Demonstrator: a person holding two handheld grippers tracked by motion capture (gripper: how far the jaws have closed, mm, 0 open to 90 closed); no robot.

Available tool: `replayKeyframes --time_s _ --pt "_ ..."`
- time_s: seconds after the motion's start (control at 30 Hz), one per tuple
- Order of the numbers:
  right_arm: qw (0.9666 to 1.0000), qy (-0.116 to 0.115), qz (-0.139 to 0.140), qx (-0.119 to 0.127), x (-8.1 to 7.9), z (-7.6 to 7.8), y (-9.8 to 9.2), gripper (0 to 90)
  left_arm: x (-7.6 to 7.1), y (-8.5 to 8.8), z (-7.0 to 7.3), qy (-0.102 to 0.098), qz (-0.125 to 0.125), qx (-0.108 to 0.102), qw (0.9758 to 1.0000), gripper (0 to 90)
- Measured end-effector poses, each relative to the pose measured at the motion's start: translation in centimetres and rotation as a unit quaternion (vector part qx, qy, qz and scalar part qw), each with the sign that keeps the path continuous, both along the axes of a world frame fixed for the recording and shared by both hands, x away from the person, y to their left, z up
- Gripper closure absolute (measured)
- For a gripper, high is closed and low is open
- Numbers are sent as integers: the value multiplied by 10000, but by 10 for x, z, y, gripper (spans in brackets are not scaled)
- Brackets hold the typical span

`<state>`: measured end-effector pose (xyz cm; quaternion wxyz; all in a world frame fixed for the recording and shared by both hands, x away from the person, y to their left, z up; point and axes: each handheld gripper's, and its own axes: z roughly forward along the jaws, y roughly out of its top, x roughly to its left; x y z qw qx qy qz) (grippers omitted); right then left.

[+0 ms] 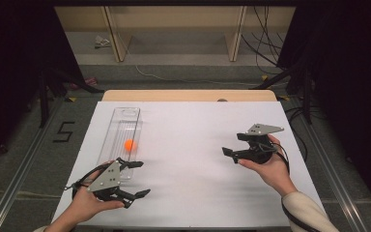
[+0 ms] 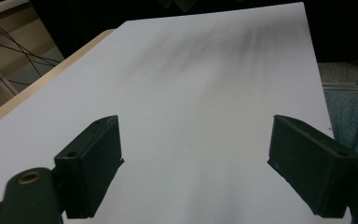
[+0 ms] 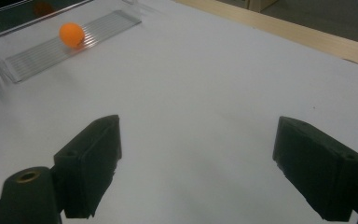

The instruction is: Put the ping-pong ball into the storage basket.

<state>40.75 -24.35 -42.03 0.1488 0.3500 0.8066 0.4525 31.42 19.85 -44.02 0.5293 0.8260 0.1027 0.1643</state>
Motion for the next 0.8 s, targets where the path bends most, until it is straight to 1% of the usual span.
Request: replayKeyframes --time_s 0.43,0.8 --pt "9998 49 -164 27 -15 -4 -20 163 0 0 0 2 8 5 10000 167" --pt "9997 88 -211 10 -22 -8 -27 163 0 0 0 2 15 3 10000 167"
